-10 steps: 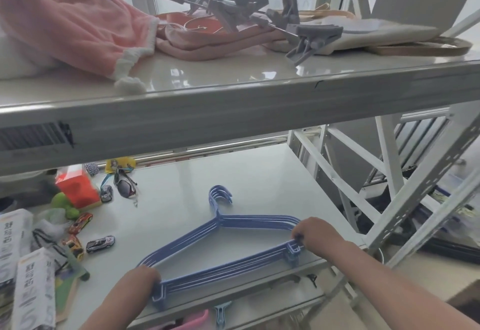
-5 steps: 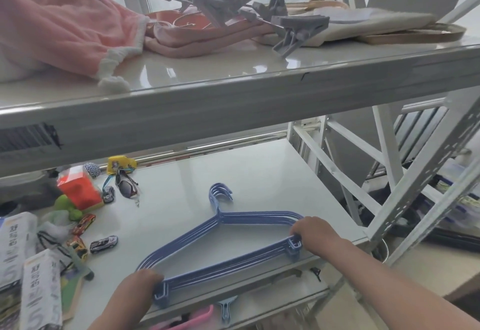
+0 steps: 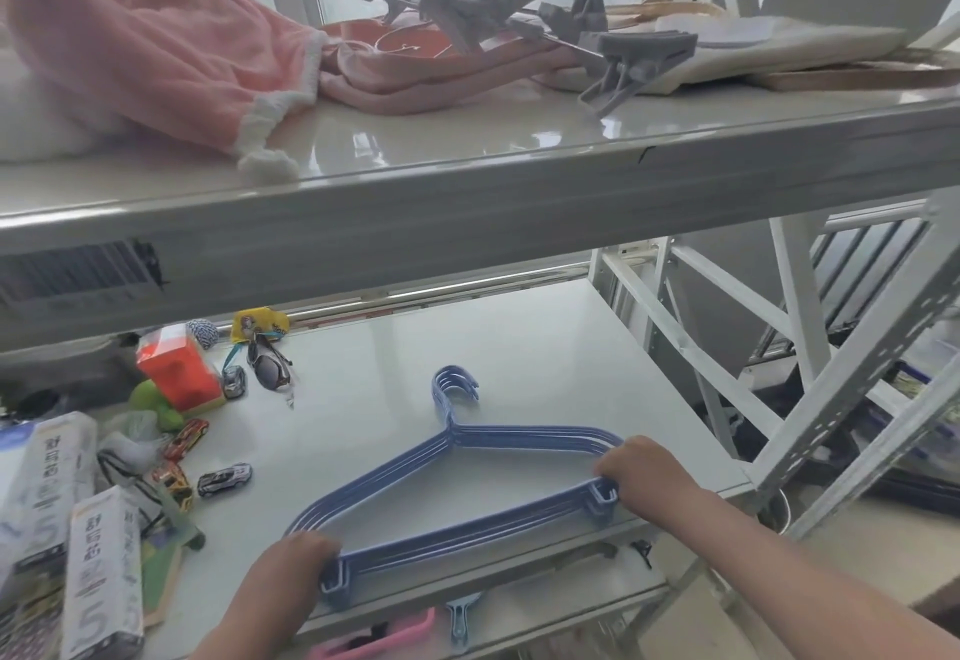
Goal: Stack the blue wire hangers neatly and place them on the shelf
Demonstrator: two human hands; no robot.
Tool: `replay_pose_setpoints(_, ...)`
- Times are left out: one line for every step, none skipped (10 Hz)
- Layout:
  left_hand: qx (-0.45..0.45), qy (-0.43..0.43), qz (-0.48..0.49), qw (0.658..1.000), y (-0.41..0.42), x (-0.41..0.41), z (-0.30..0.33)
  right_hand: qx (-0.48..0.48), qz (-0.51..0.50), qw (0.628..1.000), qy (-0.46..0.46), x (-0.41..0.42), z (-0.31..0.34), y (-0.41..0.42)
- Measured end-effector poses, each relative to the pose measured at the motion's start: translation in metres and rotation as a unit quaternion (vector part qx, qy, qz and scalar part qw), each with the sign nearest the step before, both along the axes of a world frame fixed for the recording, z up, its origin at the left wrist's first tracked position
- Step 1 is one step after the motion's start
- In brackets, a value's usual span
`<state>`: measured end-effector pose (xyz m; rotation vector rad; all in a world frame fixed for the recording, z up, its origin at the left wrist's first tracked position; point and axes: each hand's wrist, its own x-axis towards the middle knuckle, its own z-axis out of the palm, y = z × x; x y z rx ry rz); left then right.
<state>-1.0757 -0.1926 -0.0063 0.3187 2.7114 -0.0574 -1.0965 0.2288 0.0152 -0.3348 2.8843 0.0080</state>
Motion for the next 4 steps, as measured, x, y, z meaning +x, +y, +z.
replay_pose_setpoints(0.012,-0.020,-0.015,1.000,0.006,0.000,0.011,-0.036,0.008,0.999,-0.009,0.003,0.002,0.007)
replay_pose_setpoints(0.069,0.002,-0.035,0.997,0.004,-0.002,0.018,-0.071,0.013,0.997,0.010,0.005,0.002,0.018)
replay_pose_setpoints(0.128,0.006,-0.003,0.992,-0.004,0.001,0.025,-0.102,-0.002,0.995,0.008,0.013,0.020,0.020)
replay_pose_setpoints(0.201,-0.017,0.017,0.979,-0.014,0.009,0.039,-0.185,-0.037,0.982,-0.010,0.023,0.051,0.022)
